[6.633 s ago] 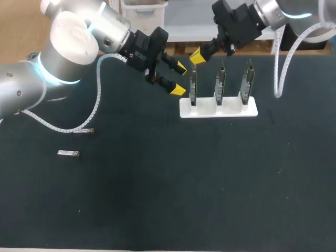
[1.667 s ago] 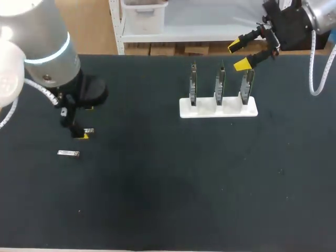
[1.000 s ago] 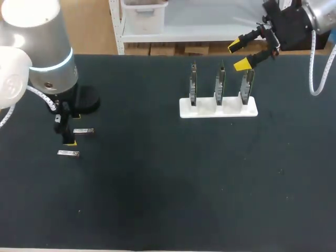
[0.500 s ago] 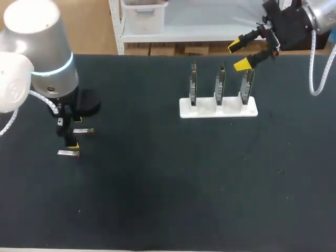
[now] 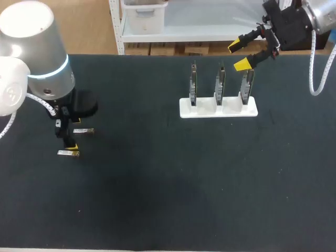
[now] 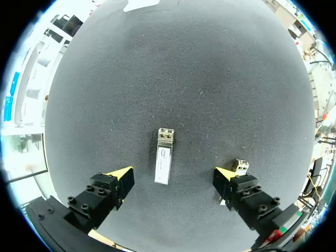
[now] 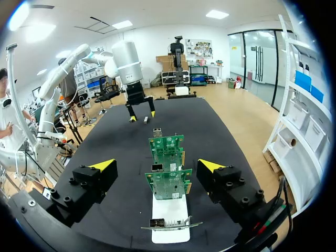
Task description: Pick up the optical module with the left hand, and insert it into the network port with the right hand.
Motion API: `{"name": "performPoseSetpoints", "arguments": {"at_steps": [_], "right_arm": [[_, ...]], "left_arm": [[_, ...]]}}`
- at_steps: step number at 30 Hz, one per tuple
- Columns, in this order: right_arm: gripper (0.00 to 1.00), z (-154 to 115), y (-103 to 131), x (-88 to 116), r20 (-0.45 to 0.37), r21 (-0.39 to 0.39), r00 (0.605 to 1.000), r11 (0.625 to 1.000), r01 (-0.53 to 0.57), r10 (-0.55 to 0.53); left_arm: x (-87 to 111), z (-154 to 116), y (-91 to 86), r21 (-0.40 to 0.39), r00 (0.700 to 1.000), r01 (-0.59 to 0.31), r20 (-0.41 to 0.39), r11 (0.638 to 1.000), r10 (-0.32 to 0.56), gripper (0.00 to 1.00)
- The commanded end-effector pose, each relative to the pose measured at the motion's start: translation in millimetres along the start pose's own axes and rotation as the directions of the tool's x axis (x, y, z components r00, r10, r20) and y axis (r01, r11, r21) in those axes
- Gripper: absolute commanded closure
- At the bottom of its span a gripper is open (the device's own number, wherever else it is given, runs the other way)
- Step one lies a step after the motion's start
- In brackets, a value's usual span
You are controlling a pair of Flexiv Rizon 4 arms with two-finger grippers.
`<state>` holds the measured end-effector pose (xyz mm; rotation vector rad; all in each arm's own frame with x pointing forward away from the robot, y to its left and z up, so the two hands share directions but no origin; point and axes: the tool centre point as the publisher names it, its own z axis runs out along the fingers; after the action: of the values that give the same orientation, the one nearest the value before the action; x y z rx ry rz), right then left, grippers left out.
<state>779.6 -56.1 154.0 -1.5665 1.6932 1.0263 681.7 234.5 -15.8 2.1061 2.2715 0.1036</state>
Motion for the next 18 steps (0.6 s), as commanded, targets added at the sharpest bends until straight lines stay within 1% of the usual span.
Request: {"name": "performPoseSetpoints", "arguments": {"at_steps": [1, 2, 3, 4, 18], "right_arm": [[0.00, 0.0, 2.4, 0.2, 0.001, 0.005, 1.000, 1.000, 0.001, -0.001], [0.00, 0.0, 2.4, 0.2, 0.001, 0.005, 1.000, 1.000, 0.001, -0.001], [0.00, 0.0, 2.4, 0.2, 0.001, 0.005, 1.000, 1.000, 0.001, -0.001], [0.00, 0.0, 2.4, 0.2, 0.001, 0.005, 1.000, 1.000, 0.001, -0.001], [0.00, 0.0, 2.4, 0.2, 0.001, 0.005, 1.000, 1.000, 0.001, -0.001]], "left_arm": [[0.1, 3.9, 2.3, 0.005, 1.000, -0.004, 0.009, 1.000, 0.003, 0.51], [-0.2, 4.0, 2.4, 0.005, 1.000, -0.004, 0.011, 1.000, 0.004, 0.70], [-0.4, 4.2, 2.4, 0.005, 1.000, -0.004, 0.012, 1.000, 0.004, 0.91], [-0.7, 4.6, 2.4, 0.006, 1.000, -0.005, 0.013, 1.000, 0.005, 1.00], [-6.9, 6.7, 2.2, 0.012, 1.000, 0.006, 0.030, 1.000, -0.006, 1.00]]}}
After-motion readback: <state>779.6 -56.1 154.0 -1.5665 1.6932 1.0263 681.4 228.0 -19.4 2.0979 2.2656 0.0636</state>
